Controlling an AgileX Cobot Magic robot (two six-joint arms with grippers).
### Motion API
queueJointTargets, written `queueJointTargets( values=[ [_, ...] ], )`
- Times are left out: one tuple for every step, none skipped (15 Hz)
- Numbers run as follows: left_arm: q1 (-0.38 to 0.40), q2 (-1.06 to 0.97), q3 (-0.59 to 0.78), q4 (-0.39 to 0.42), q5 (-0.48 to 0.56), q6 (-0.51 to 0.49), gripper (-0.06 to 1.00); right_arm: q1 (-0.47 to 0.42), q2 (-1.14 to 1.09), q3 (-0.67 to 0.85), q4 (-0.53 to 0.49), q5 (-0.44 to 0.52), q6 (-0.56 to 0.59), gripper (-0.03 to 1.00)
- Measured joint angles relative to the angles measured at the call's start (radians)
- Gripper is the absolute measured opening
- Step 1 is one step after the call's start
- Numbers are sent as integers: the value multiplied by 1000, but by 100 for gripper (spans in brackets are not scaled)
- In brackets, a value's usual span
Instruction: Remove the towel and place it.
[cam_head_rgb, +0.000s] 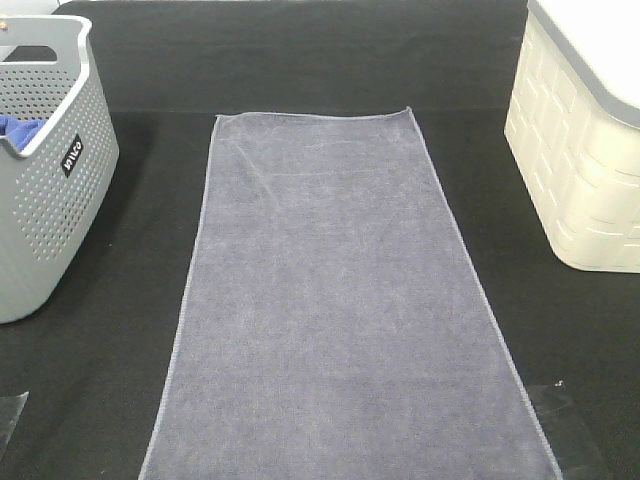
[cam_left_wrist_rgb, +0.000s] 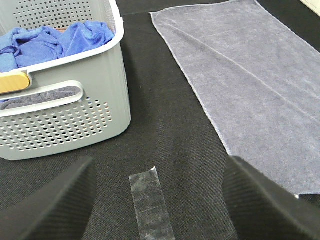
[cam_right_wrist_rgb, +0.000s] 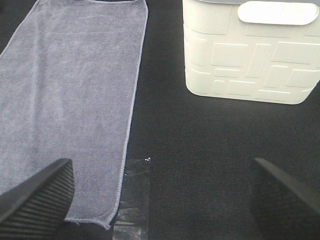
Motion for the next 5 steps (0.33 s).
queueJointTargets(
  values=[
    [0,0,0,0,0,0,68,0,0,0,0,0,0,87],
    [0,0,0,0,0,0,68,0,0,0,0,0,0,87],
    [0,0,0,0,0,0,68,0,0,0,0,0,0,87],
    [0,0,0,0,0,0,68,0,0,0,0,0,0,87],
    [0,0,0,0,0,0,68,0,0,0,0,0,0,87]
  ],
)
